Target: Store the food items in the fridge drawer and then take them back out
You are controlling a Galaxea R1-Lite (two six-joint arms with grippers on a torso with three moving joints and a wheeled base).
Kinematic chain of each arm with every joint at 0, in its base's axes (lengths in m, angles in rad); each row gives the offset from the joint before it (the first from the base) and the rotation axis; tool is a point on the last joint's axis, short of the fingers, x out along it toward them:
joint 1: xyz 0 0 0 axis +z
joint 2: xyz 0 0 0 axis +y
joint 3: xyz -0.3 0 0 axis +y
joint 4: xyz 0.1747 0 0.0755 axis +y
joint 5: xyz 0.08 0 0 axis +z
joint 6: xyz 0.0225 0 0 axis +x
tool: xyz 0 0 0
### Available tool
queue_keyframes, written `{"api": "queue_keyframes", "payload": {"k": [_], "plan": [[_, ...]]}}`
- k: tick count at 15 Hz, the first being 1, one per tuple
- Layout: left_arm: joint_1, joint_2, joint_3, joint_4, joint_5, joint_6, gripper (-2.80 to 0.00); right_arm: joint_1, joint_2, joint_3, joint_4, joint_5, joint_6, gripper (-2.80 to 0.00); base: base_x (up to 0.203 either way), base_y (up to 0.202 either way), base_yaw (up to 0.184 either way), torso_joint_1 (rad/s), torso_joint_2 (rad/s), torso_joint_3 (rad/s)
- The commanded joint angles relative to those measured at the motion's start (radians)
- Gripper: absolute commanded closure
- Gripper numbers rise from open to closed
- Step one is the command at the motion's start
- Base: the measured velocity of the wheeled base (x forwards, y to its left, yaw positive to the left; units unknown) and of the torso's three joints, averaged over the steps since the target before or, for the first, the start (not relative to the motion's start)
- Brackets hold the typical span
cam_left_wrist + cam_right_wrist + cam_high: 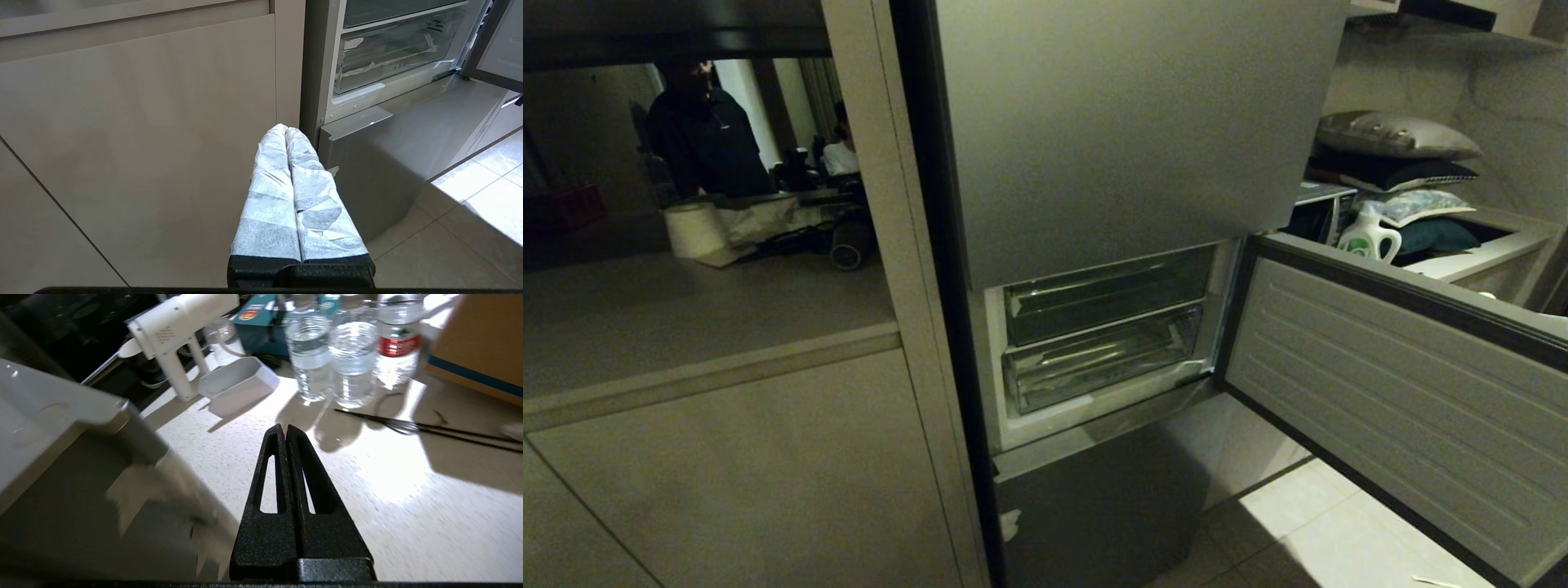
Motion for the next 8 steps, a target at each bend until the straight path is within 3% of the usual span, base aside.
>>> {"api": "queue_keyframes", "payload": {"k": [1,3,8], "plan": [[0.0,0.001,0.0,0.0,0.0,0.0,0.0,0.012,0.068,-0.032,-0.022,0.032,0.002,0.0,0.0,0.0,0.0,0.0,0.0,0.0],[0.0,0.001,0.0,0.001,0.0,0.0,0.0,0.012,0.058,-0.019,-0.021,0.104,0.002,0.0,0.0,0.0,0.0,0.0,0.0,0.0],[0.0,0.001,0.0,-0.001,0.0,0.0,0.0,0.013,-0.011,0.058,-0.017,0.169,0.0,0.0,0.0,0.0,0.0,0.0,0.0,0.0]]}}
